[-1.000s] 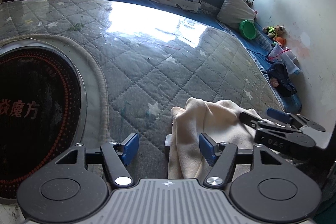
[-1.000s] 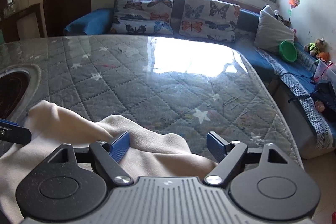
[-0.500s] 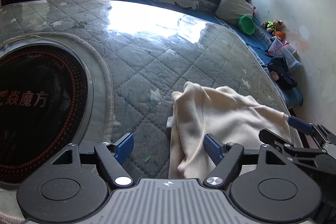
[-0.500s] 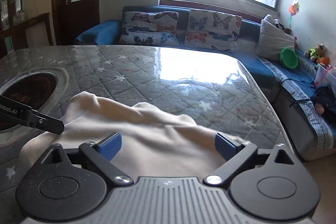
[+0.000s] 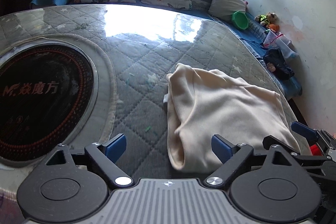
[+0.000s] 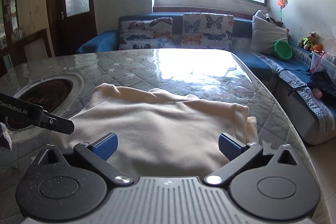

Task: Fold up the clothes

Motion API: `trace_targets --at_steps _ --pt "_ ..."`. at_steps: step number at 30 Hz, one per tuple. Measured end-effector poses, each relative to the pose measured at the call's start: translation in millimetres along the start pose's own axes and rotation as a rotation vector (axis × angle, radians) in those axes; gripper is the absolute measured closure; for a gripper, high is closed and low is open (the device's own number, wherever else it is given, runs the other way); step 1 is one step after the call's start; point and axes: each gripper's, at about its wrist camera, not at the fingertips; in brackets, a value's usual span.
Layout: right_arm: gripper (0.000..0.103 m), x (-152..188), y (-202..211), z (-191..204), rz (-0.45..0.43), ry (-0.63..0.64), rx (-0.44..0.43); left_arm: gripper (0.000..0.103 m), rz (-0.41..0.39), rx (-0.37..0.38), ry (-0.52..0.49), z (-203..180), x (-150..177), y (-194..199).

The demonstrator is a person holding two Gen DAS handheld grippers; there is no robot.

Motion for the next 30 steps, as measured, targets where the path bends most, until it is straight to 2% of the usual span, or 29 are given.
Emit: trace_targets --at_steps 11,30 --pt "0.0 17.7 16.7 2.3 -0.003 -0.056 -0.02 0.0 -0.014 -0.011 -0.043 -9.1 23.1 12.6" --pt "0.0 39.5 34.4 2.7 0.01 -0.112 -0.009 0.0 -0.006 -0.028 -0.113 -23.3 53.2 23.6"
Point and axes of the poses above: each gripper's, at about its wrist camera, not at the fingertips, and y roughly against the way its jaws point, z to its left, x to its underside, and after that the axes turned 13 degrees about x, right-handed
